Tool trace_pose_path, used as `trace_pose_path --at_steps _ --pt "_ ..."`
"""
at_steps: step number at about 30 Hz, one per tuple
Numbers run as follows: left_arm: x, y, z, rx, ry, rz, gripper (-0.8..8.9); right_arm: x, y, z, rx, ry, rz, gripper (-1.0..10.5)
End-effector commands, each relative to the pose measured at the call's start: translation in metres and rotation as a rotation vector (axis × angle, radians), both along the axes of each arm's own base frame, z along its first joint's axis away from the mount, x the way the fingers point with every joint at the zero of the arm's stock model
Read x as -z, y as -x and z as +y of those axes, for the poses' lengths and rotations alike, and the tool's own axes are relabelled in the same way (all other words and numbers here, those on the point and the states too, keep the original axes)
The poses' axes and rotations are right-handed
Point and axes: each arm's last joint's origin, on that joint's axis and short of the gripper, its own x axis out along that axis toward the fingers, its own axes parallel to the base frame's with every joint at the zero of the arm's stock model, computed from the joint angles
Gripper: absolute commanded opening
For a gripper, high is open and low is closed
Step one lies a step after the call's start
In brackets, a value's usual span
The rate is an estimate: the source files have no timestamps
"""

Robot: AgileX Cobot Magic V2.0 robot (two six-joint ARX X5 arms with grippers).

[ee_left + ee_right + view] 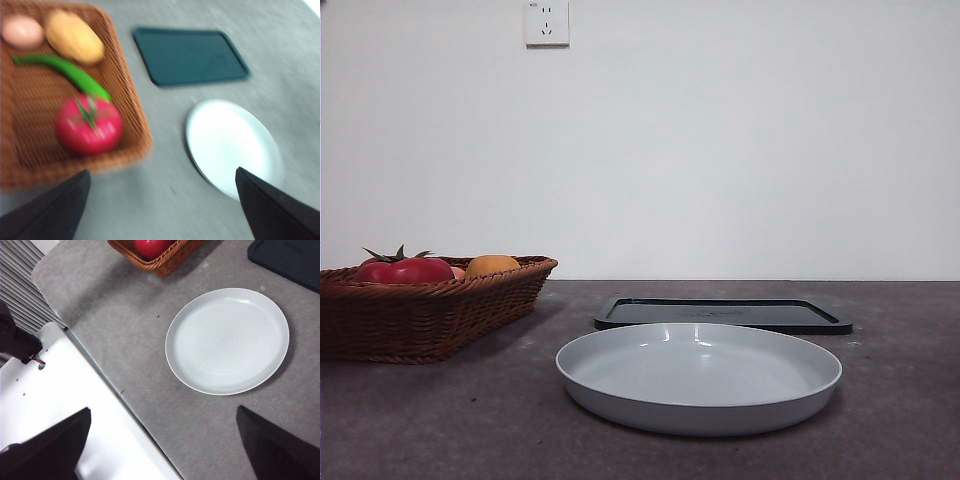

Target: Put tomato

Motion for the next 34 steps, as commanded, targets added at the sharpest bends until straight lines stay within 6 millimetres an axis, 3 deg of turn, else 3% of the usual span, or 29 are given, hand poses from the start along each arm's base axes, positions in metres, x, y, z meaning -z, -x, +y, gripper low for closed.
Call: trace_pose_path --at_steps 1,15,24,34 --pt "-0.004 -0.019 -0.002 -0.003 -0.045 -0.044 4.69 -0.006 -0.001 0.001 -0.009 -0.003 -0.029 4.6" --pt "0.034 -0.103 -0.024 -0.026 -0.245 0.014 4.69 -0.006 -0.001 0.001 -0.009 -0.003 -0.029 4.6" --pt "0.062 -0.131 -0.037 -0.005 -0.318 0.044 4.69 -0.006 -0.001 0.001 -0.009 -0.003 -0.029 4.6" --pt "0.082 -0.147 -0.043 0.004 -0.332 0.077 4.7 -0.006 -0.001 0.001 -0.006 -0.006 -0.023 4.6"
